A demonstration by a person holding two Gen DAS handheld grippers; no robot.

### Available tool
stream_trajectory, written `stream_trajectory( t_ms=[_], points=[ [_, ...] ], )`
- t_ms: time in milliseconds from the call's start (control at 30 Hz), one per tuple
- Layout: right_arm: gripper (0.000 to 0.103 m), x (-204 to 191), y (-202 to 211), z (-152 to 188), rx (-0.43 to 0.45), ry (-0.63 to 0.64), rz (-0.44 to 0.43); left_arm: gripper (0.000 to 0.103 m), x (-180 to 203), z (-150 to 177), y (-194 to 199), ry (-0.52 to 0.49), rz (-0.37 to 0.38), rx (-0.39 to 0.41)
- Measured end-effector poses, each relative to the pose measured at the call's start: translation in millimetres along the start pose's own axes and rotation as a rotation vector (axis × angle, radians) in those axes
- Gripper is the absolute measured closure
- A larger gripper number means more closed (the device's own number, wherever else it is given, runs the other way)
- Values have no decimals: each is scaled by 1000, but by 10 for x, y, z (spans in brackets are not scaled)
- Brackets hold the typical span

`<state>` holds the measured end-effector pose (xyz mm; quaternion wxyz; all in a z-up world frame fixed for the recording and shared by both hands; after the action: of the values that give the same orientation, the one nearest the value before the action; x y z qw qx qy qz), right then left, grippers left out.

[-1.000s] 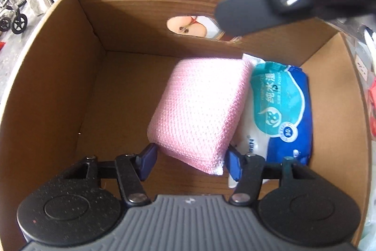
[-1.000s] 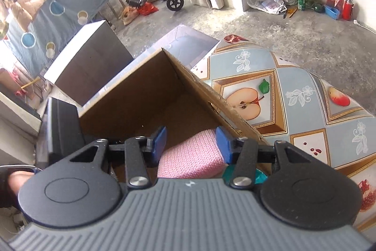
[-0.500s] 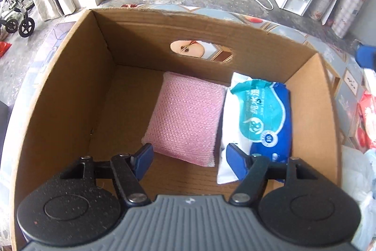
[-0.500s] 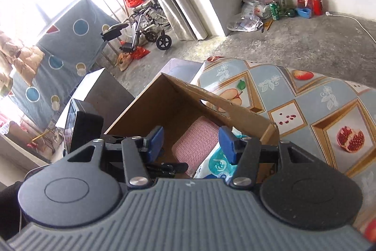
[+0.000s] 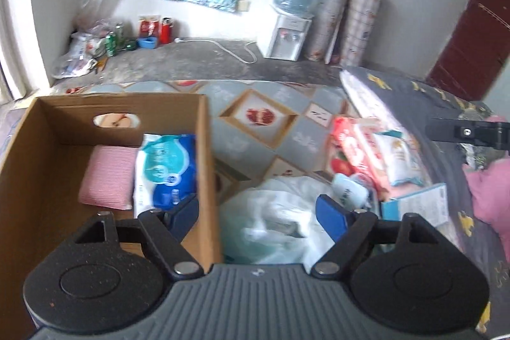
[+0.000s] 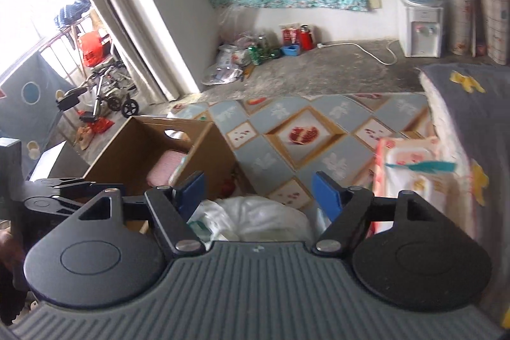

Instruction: Organize soft objects

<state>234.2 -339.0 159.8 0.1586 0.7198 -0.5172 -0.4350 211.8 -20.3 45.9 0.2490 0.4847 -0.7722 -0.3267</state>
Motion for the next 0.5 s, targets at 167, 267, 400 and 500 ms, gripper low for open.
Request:
stream_trajectory(
  t_ms=[167,267,400,500],
  points=[
    [29,568,258,287,-20,-24,132,22,824,126,-160,-82,104,22],
    [29,844,262,375,-42,-28,203,27,1232,234,-325,-93,186,7],
    [29,1170,107,369,-76,-65,257,34,1653,358,-541,-112,228,13],
    [29,1393,-67,363,-110,-124,255,41,1864,402,-677,-122,233,14]
  ],
)
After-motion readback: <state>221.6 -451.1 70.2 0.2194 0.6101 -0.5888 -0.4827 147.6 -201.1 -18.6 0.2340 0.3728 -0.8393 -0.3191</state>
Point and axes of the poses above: each gripper's, at about its wrist camera, not at the fingertips, and y roughly against the way its jaws point, x to its right, z to its underside, the point moved 1 cm from there along -y, roughly the way its jaws point, and after that the axes turned 12 degrees about -y, right-handed, at the moved point
